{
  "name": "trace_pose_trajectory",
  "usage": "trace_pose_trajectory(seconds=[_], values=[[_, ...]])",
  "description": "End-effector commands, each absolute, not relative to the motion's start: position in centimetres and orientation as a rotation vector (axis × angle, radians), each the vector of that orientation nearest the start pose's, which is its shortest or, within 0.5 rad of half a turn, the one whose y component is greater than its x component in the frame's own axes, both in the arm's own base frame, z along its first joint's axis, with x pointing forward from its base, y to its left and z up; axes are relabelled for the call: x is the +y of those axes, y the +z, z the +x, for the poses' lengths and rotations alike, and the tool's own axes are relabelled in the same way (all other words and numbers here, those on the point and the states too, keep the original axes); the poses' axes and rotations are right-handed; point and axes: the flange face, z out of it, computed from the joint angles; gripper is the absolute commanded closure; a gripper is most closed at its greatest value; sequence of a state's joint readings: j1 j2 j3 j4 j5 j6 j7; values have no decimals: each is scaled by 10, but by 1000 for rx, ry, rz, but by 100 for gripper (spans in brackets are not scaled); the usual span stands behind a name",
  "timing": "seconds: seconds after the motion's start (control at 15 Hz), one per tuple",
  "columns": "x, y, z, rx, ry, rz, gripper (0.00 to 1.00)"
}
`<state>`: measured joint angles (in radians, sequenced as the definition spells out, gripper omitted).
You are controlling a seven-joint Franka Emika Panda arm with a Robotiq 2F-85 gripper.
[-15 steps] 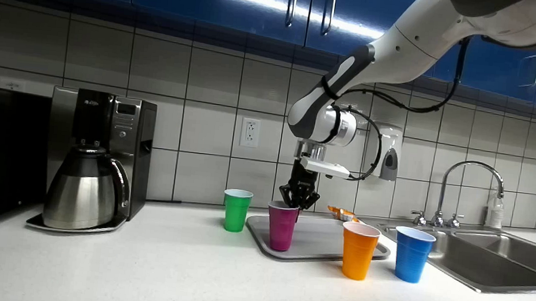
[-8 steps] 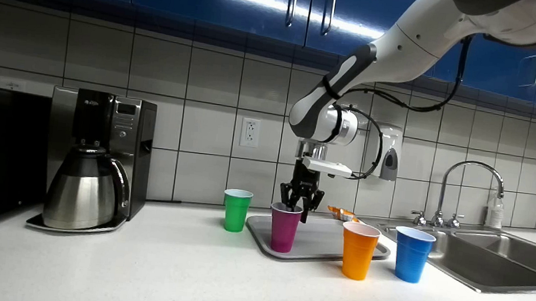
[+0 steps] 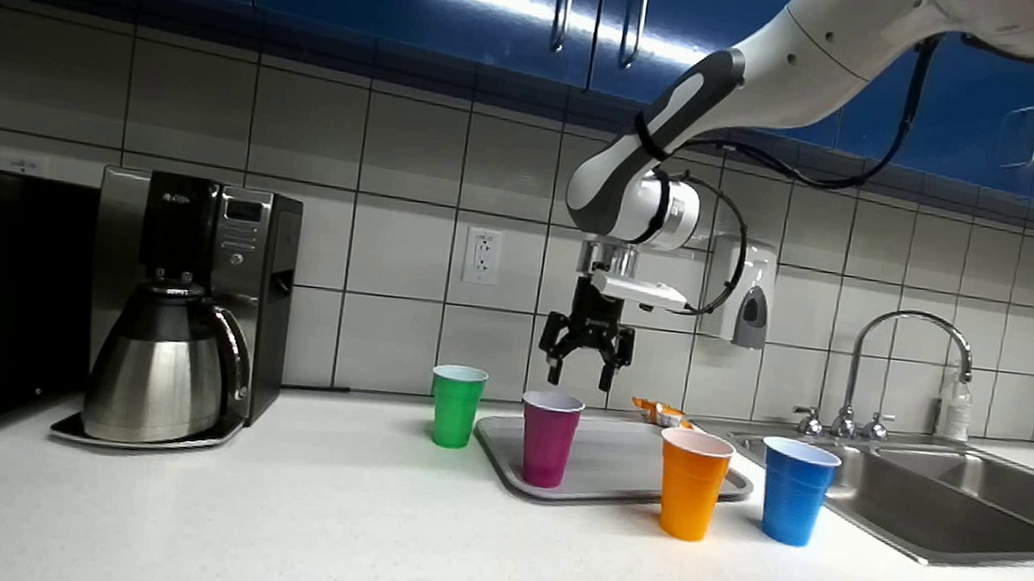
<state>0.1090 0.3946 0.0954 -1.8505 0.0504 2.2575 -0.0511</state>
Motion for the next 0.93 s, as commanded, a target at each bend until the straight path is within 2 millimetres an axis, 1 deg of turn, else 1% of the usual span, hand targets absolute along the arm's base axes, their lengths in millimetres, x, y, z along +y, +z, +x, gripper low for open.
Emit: trace_pose_trajectory(seconds=[0.0, 0.4, 0.87], values=[[133, 333, 629, -338, -38, -3052, 0], [158, 331, 647, -347, -95, -3034, 0], [191, 306, 677, -310, -189, -3015, 0]])
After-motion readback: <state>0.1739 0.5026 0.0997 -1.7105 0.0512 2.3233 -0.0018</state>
